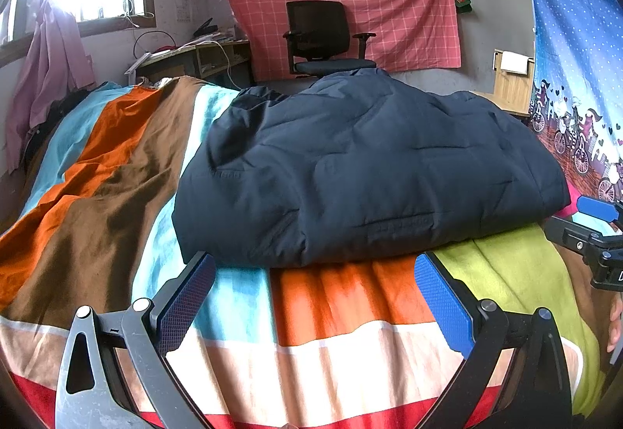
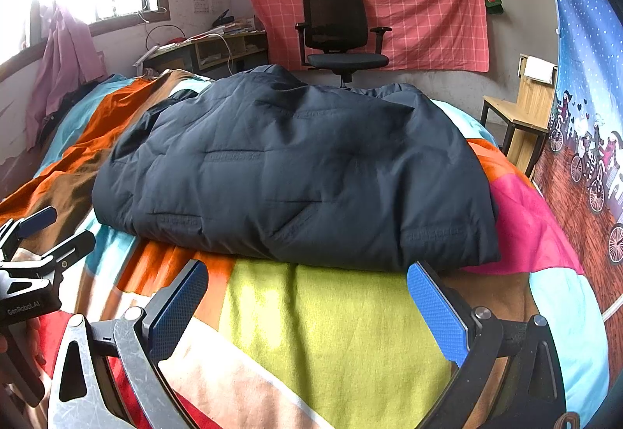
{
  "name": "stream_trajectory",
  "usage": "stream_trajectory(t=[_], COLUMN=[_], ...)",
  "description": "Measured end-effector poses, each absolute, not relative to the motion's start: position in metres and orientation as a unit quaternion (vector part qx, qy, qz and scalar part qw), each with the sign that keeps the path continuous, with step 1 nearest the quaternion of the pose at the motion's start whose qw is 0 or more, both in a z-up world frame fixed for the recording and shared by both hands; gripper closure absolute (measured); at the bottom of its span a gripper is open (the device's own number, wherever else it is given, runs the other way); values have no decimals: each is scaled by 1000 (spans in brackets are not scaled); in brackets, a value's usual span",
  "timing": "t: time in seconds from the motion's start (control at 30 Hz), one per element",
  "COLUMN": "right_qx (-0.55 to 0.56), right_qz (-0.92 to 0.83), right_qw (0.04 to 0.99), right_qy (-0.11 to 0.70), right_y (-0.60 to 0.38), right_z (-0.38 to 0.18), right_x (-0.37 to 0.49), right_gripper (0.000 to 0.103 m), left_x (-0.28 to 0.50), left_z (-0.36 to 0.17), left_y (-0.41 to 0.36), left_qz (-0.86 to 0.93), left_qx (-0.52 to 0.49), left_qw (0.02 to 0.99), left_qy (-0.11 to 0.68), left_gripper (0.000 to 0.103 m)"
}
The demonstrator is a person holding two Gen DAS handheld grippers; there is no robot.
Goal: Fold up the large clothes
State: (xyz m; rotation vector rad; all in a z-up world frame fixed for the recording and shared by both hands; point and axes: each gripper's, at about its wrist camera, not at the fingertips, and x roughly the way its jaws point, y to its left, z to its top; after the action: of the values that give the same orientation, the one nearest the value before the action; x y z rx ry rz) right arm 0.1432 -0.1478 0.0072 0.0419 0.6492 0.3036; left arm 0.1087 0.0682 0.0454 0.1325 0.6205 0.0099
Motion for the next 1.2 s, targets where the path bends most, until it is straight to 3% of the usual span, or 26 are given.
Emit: stream_trajectory(t=[1.2], right_qx=[24], right_qz=[149], right_qw=[936], right_qy=[319], right_y=[-149], right_z=[6], right_x=[143], right_gripper=[0], left_x=[108], left_z=[46], left_y=[69], left_qz=[5], left_qx=[65], left_qw=[950], left_qy=[305], left_gripper=[3])
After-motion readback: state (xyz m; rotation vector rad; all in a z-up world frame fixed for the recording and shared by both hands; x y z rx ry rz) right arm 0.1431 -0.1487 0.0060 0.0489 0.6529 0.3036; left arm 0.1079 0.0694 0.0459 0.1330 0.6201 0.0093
